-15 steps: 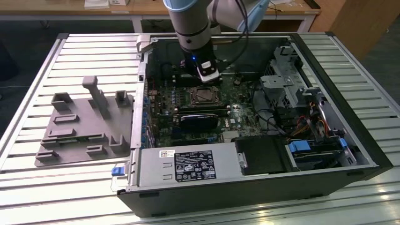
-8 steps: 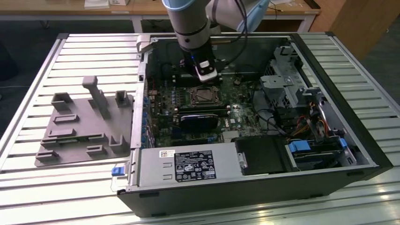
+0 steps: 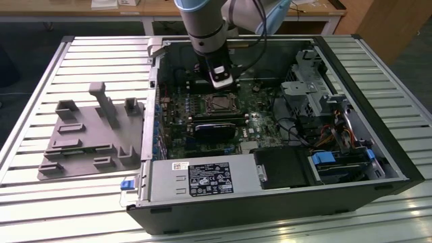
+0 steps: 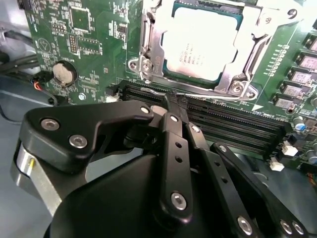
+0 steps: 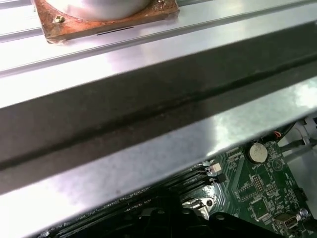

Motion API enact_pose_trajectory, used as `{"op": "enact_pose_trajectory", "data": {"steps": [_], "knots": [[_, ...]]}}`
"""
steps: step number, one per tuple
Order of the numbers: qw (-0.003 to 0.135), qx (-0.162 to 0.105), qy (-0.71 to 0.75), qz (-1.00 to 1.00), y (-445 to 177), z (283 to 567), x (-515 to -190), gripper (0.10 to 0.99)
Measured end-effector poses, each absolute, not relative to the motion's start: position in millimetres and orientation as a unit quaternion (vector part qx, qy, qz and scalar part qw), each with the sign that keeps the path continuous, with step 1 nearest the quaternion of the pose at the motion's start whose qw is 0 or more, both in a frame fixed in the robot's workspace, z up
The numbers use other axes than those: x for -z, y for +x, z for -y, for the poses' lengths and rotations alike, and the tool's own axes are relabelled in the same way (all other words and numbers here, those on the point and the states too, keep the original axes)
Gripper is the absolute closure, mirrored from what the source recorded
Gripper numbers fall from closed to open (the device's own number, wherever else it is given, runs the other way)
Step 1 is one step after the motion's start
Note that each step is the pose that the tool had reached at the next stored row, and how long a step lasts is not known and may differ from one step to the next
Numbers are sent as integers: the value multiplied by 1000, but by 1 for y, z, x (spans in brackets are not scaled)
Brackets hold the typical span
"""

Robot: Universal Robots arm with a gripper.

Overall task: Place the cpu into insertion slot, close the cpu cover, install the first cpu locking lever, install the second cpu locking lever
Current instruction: 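Install the first cpu locking lever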

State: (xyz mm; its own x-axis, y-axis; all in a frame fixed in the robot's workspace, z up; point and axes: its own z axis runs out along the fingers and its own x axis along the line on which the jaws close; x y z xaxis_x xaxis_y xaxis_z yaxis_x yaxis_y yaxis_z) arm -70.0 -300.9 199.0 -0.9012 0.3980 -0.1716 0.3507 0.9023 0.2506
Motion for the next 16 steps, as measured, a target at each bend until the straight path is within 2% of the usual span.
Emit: {"op": "enact_pose_trajectory", "data": {"steps": [16], "knots": [[114,-103,226,-962,-74,300,-196,984]]}}
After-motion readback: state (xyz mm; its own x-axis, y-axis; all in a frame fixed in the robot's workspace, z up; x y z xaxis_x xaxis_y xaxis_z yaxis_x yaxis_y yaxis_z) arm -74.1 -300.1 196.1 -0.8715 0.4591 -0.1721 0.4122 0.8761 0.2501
